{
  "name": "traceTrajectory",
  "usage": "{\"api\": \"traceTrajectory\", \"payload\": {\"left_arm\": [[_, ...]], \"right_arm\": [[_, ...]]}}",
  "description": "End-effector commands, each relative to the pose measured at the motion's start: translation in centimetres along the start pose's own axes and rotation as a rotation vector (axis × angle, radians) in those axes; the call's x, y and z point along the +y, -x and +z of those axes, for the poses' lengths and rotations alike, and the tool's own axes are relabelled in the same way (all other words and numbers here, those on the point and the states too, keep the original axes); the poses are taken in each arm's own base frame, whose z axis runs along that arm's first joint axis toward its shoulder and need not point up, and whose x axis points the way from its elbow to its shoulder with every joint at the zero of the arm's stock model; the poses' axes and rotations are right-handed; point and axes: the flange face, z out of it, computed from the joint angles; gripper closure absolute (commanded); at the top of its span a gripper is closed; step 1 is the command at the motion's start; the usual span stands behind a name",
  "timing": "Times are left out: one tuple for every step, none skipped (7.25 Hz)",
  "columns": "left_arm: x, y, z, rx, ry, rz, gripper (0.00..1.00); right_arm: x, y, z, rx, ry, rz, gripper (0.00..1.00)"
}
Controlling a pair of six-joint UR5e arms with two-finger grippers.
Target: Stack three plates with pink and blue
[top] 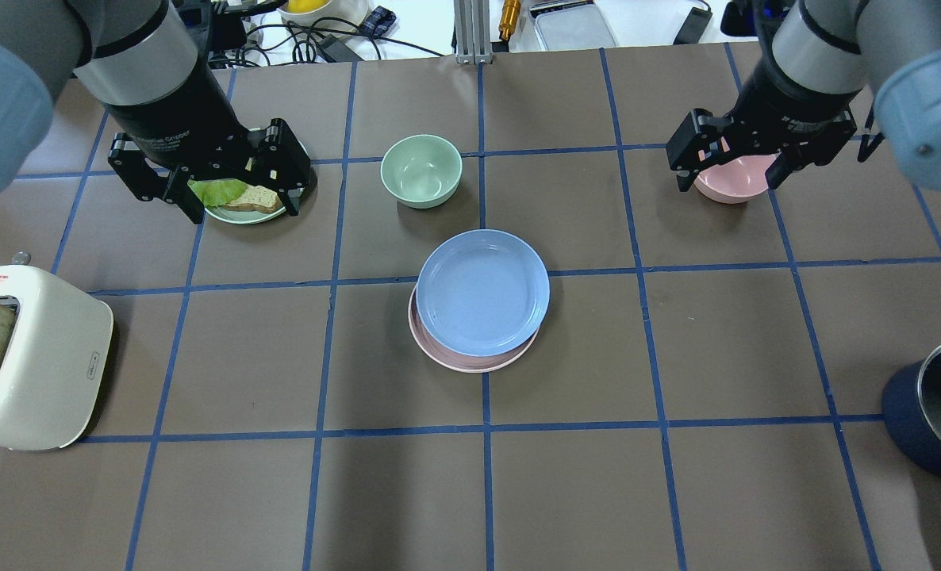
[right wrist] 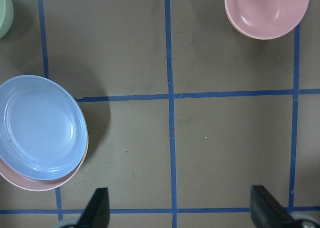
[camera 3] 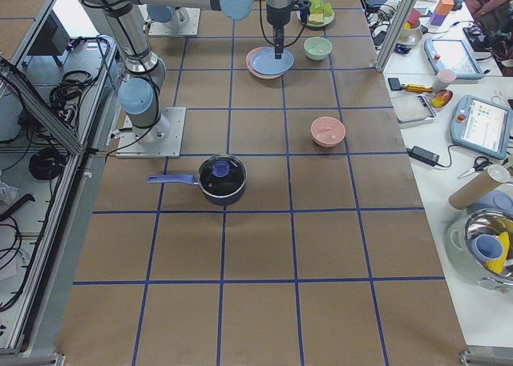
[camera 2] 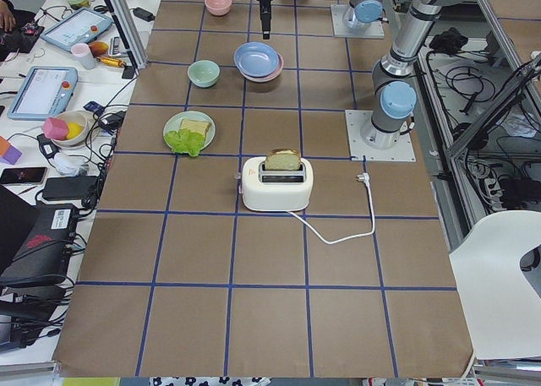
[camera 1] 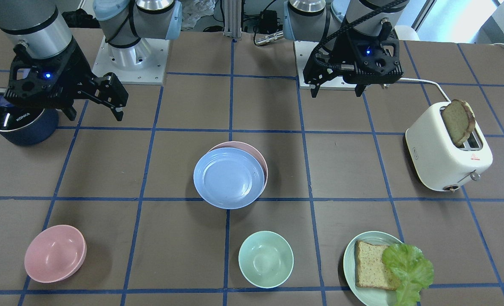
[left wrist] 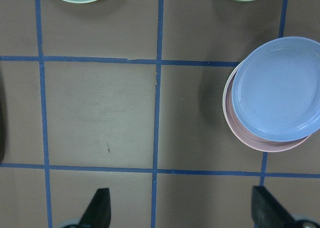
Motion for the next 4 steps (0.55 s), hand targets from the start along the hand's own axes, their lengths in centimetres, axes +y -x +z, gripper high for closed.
{"api": "traceTrajectory", "payload": {"left_arm": [[0.0,0.0,0.0,0.000,-0.001,-0.001,0.00],[-0.1,-0.1,0.1,0.001,0.002,0.001,0.00],[0.0,0.0,0.0,-0.001,0.000,0.001,0.00],[0.0,0.0,0.0,-0.002,0.000,0.001,0.00]], "right_arm": [[-2.1,3.1,-0.8,0.009,0.005,-0.032,0.00],[-1.7,4.0,0.4,0.011,0.024,-0.056,0.00],[-1.6,3.5,0.9,0.011,0.027,-0.053,0.00],[-1.7,3.1,1.0,0.010,0.030,-0.044,0.00]]}}
